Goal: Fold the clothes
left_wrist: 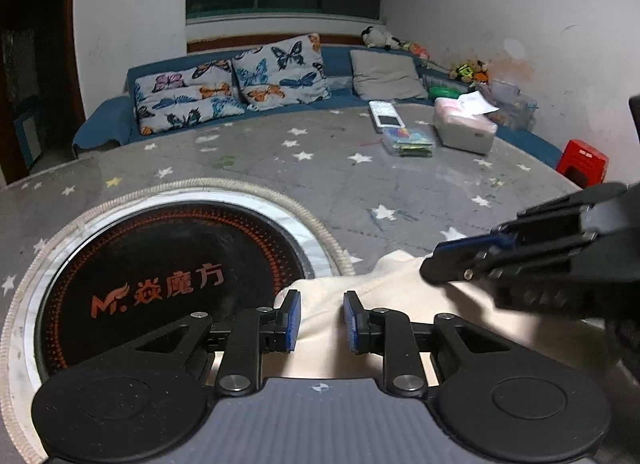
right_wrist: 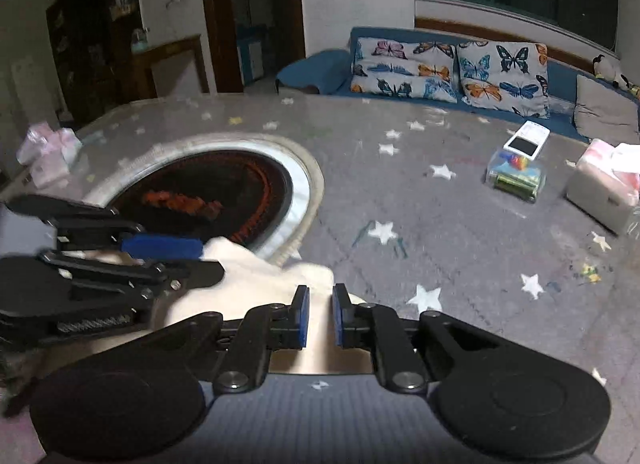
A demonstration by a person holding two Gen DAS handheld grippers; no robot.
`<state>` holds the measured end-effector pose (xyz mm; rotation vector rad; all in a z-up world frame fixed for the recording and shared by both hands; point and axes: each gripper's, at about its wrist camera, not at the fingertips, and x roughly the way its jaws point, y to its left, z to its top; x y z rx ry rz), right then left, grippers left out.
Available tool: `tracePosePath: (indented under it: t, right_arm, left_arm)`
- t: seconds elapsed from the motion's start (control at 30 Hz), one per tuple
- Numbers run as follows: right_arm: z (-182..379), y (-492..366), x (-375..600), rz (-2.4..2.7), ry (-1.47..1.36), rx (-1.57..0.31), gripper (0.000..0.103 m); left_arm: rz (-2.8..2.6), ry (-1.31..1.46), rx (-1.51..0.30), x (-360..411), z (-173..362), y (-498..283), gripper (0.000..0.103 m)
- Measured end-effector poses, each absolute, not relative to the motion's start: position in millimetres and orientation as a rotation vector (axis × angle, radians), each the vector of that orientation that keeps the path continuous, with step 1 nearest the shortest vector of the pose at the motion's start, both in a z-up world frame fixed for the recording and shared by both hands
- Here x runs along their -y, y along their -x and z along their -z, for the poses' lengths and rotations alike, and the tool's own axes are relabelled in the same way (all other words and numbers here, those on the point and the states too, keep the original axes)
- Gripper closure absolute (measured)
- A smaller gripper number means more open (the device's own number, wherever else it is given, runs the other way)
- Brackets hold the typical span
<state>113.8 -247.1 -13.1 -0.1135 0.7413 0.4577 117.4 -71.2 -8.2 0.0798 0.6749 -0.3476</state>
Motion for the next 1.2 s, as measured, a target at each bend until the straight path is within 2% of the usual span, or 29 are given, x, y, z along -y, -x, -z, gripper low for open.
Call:
tracePosePath:
  t: [0.33,0.37,0.6,0.97,1.2]
  right_arm:
    - [-9,-69,263,-0.499,0.121,-0.709,0.08]
    - [-10,-62,265,-0.507,0.124,-0.71,0.076]
    - [1,-33,273,-0.511,0.13,-0.739,0.07]
    - [9,-33,279,-0.491,0.089,-0.736,0.069]
    - [-11,-10,289,-0.494,0.1,-0.711,0.069]
  left_arm:
    - [0.367,-0.02,-0.62,39,-5,-63,0.076]
    - [0.37,-0.015,-0.62,36,-4,-57,0.076]
    - [0.291,-0.017,-0.635,19,8,-51,0.076]
    - [0.173,-0.022,-0.627,1,13,-63,0.076]
    - [0.198,-0.02,-0.6,3,-5,-46,0.077]
